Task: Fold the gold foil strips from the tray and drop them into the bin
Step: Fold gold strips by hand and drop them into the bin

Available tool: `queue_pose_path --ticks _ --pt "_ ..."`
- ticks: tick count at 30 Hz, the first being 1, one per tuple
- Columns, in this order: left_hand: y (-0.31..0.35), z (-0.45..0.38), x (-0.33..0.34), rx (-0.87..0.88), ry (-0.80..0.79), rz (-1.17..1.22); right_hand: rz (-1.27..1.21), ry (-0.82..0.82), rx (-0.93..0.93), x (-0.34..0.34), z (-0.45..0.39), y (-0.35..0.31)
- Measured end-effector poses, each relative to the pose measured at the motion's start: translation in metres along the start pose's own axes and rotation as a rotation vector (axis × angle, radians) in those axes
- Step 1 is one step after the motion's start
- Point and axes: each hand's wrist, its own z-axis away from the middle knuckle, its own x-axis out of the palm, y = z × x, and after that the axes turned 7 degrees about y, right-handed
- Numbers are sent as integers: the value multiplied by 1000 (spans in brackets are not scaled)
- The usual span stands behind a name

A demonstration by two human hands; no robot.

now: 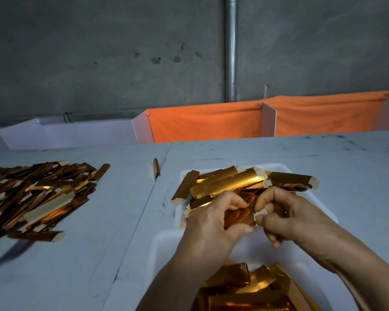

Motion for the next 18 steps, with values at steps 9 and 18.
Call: queue_pose_path --ticks 9,18 --pt "0 0 2 28 -8 -16 -354 -10 146 4 -4 6" --pt "2 1 1 9 -43 34 -393 -59 283 -1 -6 7"
